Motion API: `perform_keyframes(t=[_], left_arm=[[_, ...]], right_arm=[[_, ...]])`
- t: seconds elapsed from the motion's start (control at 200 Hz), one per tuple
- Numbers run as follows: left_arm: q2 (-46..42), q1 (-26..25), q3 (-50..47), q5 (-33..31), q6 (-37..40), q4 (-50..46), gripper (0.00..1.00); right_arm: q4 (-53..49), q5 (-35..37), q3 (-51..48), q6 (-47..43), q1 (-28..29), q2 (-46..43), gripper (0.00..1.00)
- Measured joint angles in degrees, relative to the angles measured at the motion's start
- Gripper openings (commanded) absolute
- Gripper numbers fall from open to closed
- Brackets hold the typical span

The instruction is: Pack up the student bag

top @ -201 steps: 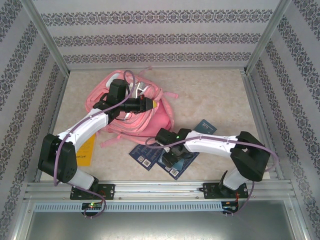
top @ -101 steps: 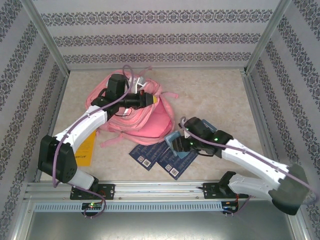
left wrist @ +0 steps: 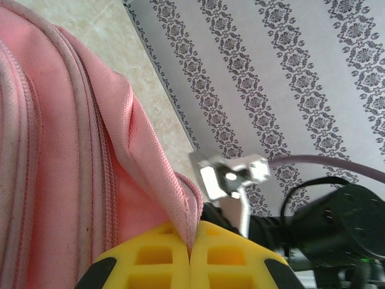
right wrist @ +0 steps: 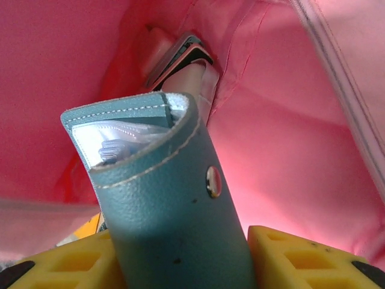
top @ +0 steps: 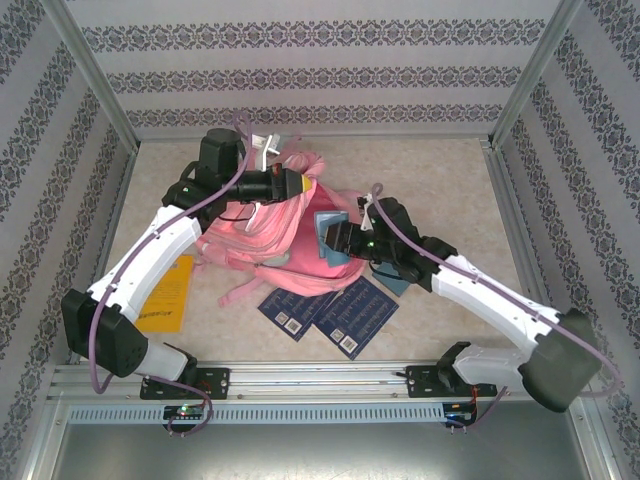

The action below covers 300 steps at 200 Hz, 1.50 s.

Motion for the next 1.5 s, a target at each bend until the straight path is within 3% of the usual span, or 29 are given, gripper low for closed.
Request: perform_keyframes(t=[0.42,0.734,0.924,0.954,1.024,1.089,1.219,1.499], left_arm=[[-1.14,2.56,0.94,2.27,0.17,-1.9,0.0],[-1.36,3.89,0.94,4.44,-0.98,-1.27,0.0],[-1.38,4.13,0.9,4.96,-2.49,0.35,0.0],[-1.38,4.13,0.9,5.01,-2.71,0.57,0.0],[-1.38,4.15,0.81,5.14,-3.15,1.14,0.0],[-1.38,4.26,0.81,5.14,-3.52,1.64,0.0],[-1.51,6.01,0.81,4.92,-3.96,3.61,0.0],[-1.53,5.95,0.7,5.14,-3.96,3.63,0.0]], right_arm=[[-1.99,9.77,2.43,6.08,4.13,10.56,0.51],[-1.42,9.73,7.19,7.45,4.24,13.68,0.54],[-0.81,7.87,15.98,10.99,4.2,21.0,0.55],[-0.39,7.37,17.79,12.09,4.17,22.8,0.59],[0.57,6.49,21.9,14.71,4.07,27.02,0.84],[1.31,5.16,26.27,16.81,4.07,31.3,0.94],[1.73,2.38,33.44,18.05,3.41,37.66,0.97],[6.86,-1.84,26.34,10.88,3.39,32.63,0.95]])
